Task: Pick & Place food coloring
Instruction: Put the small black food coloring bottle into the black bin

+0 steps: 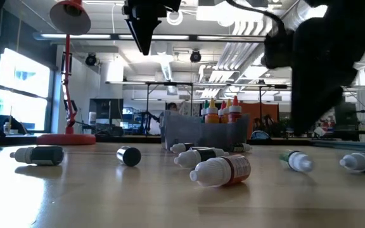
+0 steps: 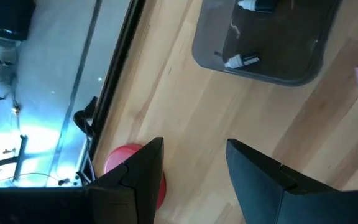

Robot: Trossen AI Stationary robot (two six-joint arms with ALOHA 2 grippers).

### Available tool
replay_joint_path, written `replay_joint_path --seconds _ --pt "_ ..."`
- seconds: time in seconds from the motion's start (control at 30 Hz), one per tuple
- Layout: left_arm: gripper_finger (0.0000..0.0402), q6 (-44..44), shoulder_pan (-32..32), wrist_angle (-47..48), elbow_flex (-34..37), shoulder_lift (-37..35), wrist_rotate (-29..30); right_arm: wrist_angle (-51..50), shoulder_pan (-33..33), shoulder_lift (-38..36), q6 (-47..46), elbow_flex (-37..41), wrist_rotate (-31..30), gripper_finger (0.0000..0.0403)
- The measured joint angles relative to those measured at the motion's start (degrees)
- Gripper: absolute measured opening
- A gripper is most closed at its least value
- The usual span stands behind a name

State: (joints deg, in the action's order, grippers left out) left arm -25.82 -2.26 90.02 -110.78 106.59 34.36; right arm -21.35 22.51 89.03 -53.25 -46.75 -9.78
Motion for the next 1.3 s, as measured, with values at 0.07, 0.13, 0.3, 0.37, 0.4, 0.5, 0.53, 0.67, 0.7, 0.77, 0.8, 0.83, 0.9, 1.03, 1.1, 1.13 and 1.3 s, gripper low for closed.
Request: replay_joint_path --seconds 0.07,0.13,0.3,0.37,0.4,0.5,0.53,0.67,0.7,0.77,0.8,0.83,0.9,1.03,1.1,1.13,1.3 --pt "0.0169 -0.1 -0.1 0.0 0.0 0.0 -3.0 -4.1 -0.9 0.0 5.9 -3.3 -1.6 0.0188" --pt "0.0169 -0.4 -1.3 -0.2 0.5 0.0 -5.0 -8.1 -1.8 0.0 12.0 -6.0 -2.3 0.0188" --pt "0.0169 -2.7 -8.4 -0.4 8.2 -1.2 -2.5 -10.1 -4.0 0.0 23.8 -7.6 -4.4 0.0188" --pt "0.0169 -6.7 -12.4 -0.7 13.0 -2.2 -1.9 -10.0 -5.1 0.0 25.6 -6.3 -5.7 0.0188" --pt "0.0169 -9.4 -14.5 -1.2 16.1 -2.8 -1.5 -9.8 -5.6 0.0 25.9 -5.5 -6.4 0.0188" --pt "0.0169 -11.7 -21.1 -8.5 25.2 -3.4 -2.4 -8.5 -7.0 0.0 26.3 -3.4 -6.9 0.0188" --pt "0.0169 -11.1 -23.1 -12.9 27.8 -3.4 -3.8 -8.1 -7.3 0.0 26.3 -3.1 -7.1 0.0188" --pt "0.0169 -5.4 -29.4 -32.4 36.3 -3.4 -13.3 -5.9 -7.9 0.0 26.4 -2.9 -9.6 0.0188" --pt "0.0169 -3.6 -30.3 -37.9 38.4 -3.3 -14.7 -4.8 -8.0 0.0 26.6 -2.9 -10.4 0.0188" --pt "0.0169 -2.6 -31.0 -45.1 42.0 -3.1 -15.1 -3.0 -8.0 0.0 27.5 -3.0 -10.9 0.0188" --pt "0.0169 -2.9 -30.9 -47.3 43.0 -3.1 -15.0 -2.3 -8.0 0.0 28.2 -3.0 -10.5 0.0188" --pt "0.0169 -3.8 -30.7 -48.5 43.7 -3.2 -15.0 -1.8 -8.0 0.0 28.9 -3.0 -9.9 0.0188" --pt "0.0169 -5.6 -29.6 -48.1 45.0 -3.2 -15.9 -0.4 -8.2 0.0 29.6 -3.0 -8.2 0.0188" --pt "0.0169 -7.0 -28.3 -48.9 46.3 -3.1 -21.1 0.3 -8.7 0.0 30.1 -3.0 -6.4 0.0188" --pt "0.0169 -7.1 -28.1 -48.6 46.5 -3.1 -21.3 0.2 -9.0 0.0 30.9 -3.0 -6.5 0.0188" --pt "0.0169 -7.2 -28.1 -48.5 46.5 -3.1 -21.0 0.3 -9.1 0.0 31.2 -3.0 -6.5 0.0188" --pt "0.0169 -7.5 -28.1 -45.3 45.3 -3.2 -20.7 0.3 -9.8 0.0 31.5 -3.0 -6.4 0.0188"
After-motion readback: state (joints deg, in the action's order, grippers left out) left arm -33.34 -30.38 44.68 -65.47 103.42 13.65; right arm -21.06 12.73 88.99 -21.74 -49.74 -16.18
